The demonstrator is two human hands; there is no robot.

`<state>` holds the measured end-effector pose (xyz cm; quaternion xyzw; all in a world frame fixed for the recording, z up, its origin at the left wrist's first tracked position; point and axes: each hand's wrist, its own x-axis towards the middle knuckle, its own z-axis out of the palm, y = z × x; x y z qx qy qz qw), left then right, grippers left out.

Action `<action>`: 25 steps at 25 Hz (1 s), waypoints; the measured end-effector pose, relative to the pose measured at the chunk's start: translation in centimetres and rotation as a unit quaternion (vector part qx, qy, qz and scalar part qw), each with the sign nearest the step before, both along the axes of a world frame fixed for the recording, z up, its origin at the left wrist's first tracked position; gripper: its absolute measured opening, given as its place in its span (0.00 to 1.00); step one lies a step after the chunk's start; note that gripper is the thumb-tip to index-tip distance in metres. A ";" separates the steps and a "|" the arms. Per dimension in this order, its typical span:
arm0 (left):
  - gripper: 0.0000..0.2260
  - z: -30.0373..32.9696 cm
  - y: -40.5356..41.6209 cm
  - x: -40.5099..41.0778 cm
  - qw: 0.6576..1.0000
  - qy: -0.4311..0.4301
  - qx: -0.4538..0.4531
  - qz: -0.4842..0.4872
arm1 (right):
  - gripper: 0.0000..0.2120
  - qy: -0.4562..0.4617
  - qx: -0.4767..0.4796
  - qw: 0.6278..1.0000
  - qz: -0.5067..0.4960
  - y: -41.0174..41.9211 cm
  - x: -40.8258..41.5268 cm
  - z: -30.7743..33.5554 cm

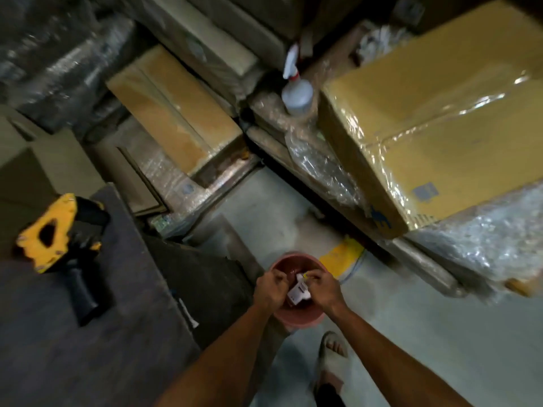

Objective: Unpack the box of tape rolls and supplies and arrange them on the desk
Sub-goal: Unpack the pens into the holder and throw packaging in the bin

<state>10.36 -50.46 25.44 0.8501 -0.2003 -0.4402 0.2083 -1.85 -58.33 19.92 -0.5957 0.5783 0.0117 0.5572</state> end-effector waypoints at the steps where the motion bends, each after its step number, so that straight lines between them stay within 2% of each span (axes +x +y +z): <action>1: 0.26 1.5 0.2 0.1 1.000 -0.006 -0.002 -0.006 | 0.11 0.002 -0.011 1.000 0.008 -0.1 0.2 1.8; 5: 0.13 7.8 1.6 0.6 0.999 -0.034 -0.008 -0.040 | 0.12 -0.019 -0.042 0.997 0.058 1.1 1.1 9.2; 7: 0.10 10.4 2.7 1.1 0.997 -0.063 -0.020 -0.030 | 0.11 -0.031 -0.056 0.995 0.070 1.9 1.7 12.2; 12: 0.10 15.8 6.8 1.7 0.991 -0.106 -0.070 0.048 | 0.13 -0.084 -0.064 0.990 0.095 5.2 3.9 18.2; 17: 0.10 19.4 12.4 3.1 0.980 -0.118 -0.124 0.101 | 0.13 -0.145 -0.078 0.982 0.092 10.7 6.8 19.8; 23: 0.10 22.1 23.0 4.8 0.954 -0.134 -0.202 0.174 | 0.14 -0.189 -0.081 0.975 0.089 19.2 9.7 24.1; 25: 0.09 22.8 27.3 5.0 0.950 -0.126 -0.211 0.194 | 0.10 -0.197 -0.080 0.973 0.087 22.9 10.6 24.9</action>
